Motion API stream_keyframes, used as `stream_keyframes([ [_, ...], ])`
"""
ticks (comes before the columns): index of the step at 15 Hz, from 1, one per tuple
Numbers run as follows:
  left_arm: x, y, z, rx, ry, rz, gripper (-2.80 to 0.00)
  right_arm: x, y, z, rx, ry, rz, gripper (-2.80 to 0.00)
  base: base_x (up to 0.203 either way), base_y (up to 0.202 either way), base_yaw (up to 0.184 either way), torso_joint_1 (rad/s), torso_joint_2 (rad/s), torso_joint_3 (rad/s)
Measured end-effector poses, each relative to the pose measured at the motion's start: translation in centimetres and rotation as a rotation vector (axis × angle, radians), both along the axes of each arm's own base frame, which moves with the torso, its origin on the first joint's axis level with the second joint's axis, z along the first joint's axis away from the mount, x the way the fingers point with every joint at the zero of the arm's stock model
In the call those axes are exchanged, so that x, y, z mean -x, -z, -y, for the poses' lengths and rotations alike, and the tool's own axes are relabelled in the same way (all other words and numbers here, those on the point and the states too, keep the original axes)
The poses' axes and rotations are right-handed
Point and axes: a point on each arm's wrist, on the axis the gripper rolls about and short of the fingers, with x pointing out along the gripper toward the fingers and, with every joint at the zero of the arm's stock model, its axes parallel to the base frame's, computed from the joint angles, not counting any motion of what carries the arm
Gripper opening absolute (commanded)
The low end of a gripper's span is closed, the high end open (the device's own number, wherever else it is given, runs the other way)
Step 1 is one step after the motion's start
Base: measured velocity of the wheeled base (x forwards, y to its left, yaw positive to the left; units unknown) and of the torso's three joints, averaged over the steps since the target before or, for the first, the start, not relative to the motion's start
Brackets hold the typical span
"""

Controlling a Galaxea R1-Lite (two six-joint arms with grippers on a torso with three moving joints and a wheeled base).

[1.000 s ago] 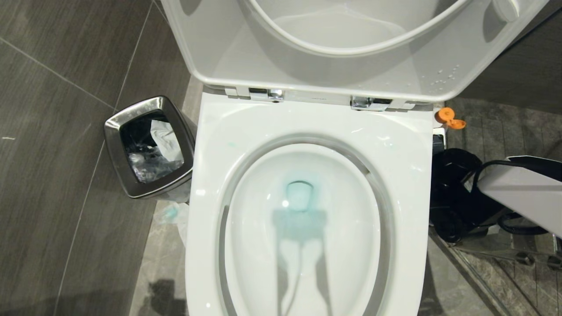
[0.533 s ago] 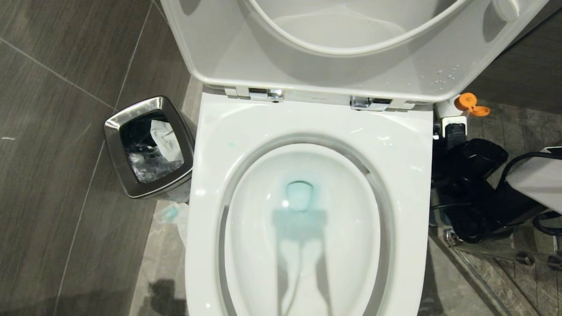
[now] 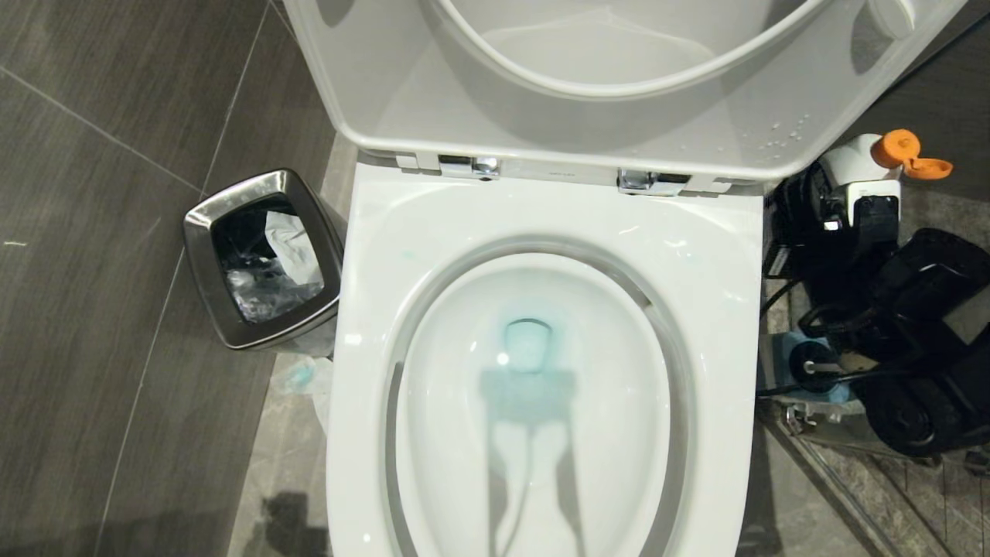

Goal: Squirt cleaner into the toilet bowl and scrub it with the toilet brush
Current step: Pour in the cleaning agent

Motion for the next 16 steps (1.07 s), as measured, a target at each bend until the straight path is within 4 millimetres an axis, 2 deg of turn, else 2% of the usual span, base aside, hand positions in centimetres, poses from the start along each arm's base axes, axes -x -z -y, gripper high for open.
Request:
stream_keyframes([
  [6, 0.0, 0.0, 0.0, 0.0, 0.0, 0.0, -2.8, 5.3, -2.8, 0.6, -0.008, 0.018, 0.048, -2.8, 0.0, 0.0, 0.0, 0.0, 0.0, 0.0],
  [16, 0.0, 0.0, 0.0, 0.012, -0.002, -0.001, -2.8, 12.8, -5.6, 1.5, -0.003, 0.019, 0.005, -2.8, 0.0, 0.0, 0.0, 0.0, 0.0, 0.0],
])
